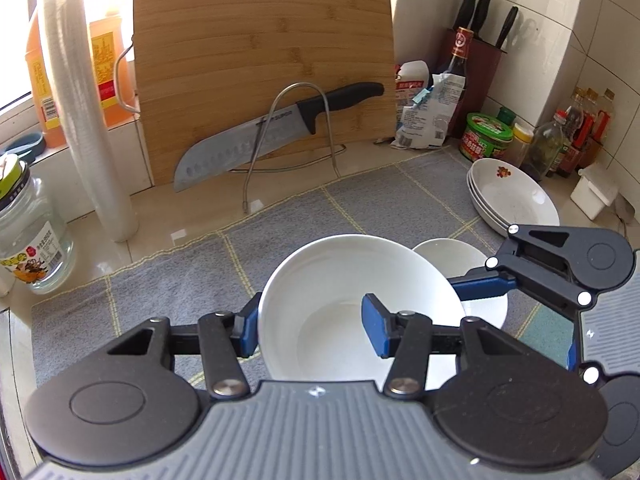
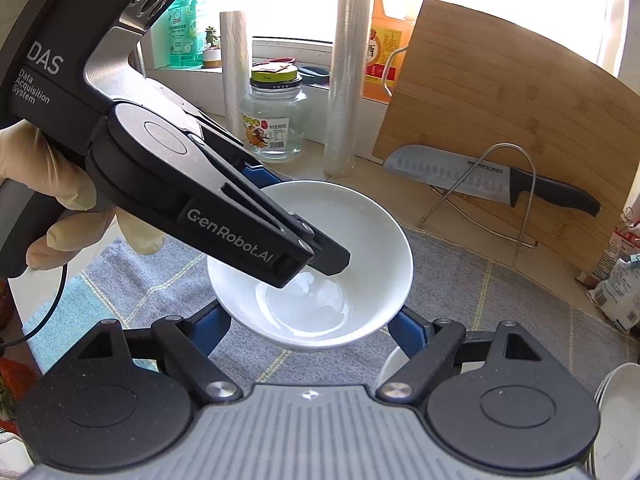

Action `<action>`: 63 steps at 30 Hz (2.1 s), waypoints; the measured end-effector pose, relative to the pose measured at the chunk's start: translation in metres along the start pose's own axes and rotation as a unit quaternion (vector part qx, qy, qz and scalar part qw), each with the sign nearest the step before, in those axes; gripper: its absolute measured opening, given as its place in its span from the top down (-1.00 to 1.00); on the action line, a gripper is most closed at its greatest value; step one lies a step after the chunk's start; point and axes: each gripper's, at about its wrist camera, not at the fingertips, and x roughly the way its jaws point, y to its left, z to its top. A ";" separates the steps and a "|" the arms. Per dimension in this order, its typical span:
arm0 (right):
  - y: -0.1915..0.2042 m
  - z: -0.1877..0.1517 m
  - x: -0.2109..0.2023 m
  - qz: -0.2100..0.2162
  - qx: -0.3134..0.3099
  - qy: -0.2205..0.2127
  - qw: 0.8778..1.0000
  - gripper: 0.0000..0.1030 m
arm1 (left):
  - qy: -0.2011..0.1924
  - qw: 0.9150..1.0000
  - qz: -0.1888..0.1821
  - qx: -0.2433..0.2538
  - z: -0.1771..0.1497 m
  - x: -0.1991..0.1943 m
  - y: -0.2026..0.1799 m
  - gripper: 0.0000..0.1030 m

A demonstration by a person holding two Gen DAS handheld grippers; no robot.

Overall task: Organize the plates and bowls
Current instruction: 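Carry the pink-flower bowl with the left gripper over the nested white bowls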

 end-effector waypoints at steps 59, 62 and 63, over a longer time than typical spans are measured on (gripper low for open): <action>-0.066 -0.058 -0.021 -0.065 0.080 0.032 0.994 -0.72 | 0.037 0.991 -0.086 0.094 0.026 0.083 -0.081 -0.02; -0.067 -0.058 -0.020 -0.065 0.081 0.034 0.994 -0.72 | 0.036 0.991 -0.084 0.101 0.026 0.084 -0.083 -0.02; -0.067 -0.058 -0.019 -0.064 0.081 0.034 0.994 -0.72 | 0.036 0.990 -0.084 0.103 0.025 0.084 -0.083 -0.02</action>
